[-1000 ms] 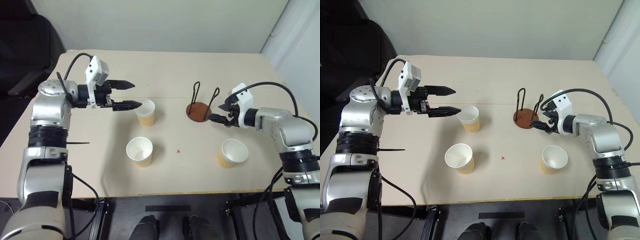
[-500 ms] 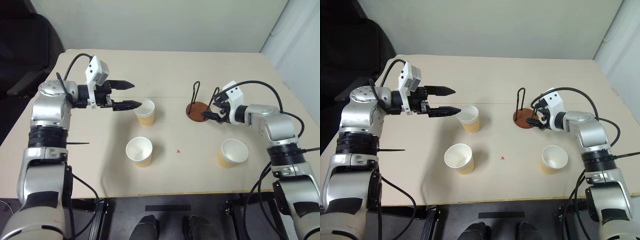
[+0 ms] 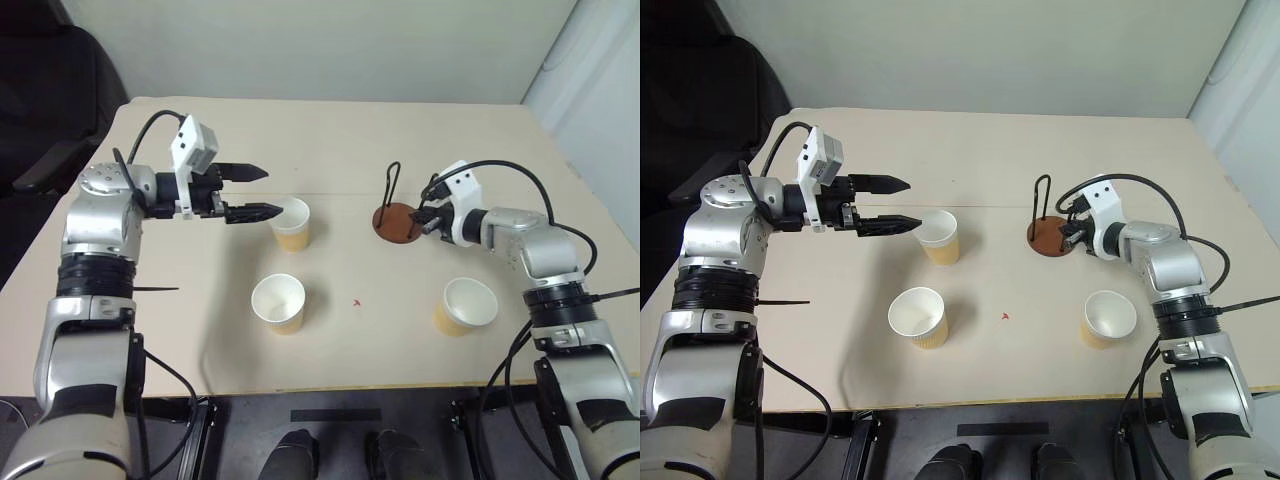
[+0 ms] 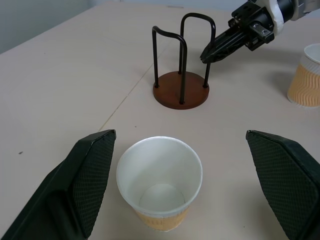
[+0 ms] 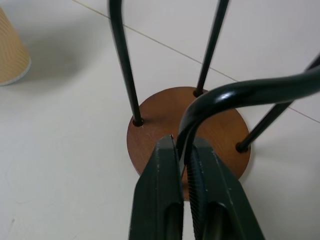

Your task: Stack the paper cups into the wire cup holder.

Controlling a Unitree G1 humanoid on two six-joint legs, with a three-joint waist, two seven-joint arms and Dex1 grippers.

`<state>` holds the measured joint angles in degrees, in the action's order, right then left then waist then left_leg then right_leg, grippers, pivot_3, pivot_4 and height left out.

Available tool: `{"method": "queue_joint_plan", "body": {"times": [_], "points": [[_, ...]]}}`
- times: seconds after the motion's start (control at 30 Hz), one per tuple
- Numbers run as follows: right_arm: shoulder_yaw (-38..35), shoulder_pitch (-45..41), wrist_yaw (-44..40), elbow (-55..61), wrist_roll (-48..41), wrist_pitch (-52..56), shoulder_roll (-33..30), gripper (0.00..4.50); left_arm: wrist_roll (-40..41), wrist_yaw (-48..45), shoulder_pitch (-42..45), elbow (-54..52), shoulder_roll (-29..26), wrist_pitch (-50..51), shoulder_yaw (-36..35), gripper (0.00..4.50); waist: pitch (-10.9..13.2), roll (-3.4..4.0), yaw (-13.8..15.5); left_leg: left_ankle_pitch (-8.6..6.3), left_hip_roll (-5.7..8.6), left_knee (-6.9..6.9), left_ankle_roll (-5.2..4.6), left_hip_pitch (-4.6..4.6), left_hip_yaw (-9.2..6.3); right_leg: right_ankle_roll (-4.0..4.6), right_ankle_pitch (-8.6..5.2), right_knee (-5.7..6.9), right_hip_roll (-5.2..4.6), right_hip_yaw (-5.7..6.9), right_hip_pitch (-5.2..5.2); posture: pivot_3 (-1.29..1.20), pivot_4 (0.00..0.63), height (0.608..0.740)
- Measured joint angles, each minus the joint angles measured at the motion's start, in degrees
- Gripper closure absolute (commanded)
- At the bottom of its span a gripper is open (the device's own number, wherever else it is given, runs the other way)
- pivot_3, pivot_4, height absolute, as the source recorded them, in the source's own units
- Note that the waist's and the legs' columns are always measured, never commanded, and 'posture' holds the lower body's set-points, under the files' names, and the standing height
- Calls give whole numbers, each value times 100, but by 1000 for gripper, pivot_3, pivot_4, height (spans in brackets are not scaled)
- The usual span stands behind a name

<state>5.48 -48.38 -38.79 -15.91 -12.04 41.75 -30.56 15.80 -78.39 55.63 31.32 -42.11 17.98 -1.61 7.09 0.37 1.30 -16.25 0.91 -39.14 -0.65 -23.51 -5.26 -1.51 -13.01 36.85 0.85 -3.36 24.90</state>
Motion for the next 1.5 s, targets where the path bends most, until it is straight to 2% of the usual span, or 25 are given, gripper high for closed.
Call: {"method": "queue_joint_plan", "body": {"times": [0.17,0.4,0.67,0.87,1.07,1.5], "points": [[-25,181,-277,392,-89,125,-212,4449,-4,-23,-2,1,-30,3,12,0,0,0,8,0,0,0,0,-9,-1,0,0,3,0,2,6,0,150,740],[-35,443,-760,1771,-596,735,-480,4449,-7,-359,-104,-48,-229,95,164,0,0,0,-15,1,-1,1,2,-22,-1,0,0,3,2,2,19,0,150,740],[8,769,-1072,2985,-1136,1438,-915,4449,8,-800,-465,-632,-607,254,273,0,0,0,-12,1,-1,-1,2,-24,-1,0,0,-1,2,3,19,0,150,740],[80,1197,-1056,3670,-1390,1827,-946,4449,63,-886,-743,-1062,-740,431,277,0,0,0,-16,1,-1,-13,2,-23,-1,0,0,0,1,2,20,0,150,740],[271,1225,-982,4222,-1504,2055,-983,4449,152,-898,-869,-1346,-795,530,277,0,0,-1,-23,1,-1,-32,1,-23,-2,0,0,12,2,3,19,0,150,740],[405,1071,-890,4354,-1706,2250,-939,4449,653,-1026,-1227,-2061,-1168,950,222,0,-1,-2,-40,1,-1,-39,1,-23,-4,-1,0,13,3,4,17,0,150,740]]}}
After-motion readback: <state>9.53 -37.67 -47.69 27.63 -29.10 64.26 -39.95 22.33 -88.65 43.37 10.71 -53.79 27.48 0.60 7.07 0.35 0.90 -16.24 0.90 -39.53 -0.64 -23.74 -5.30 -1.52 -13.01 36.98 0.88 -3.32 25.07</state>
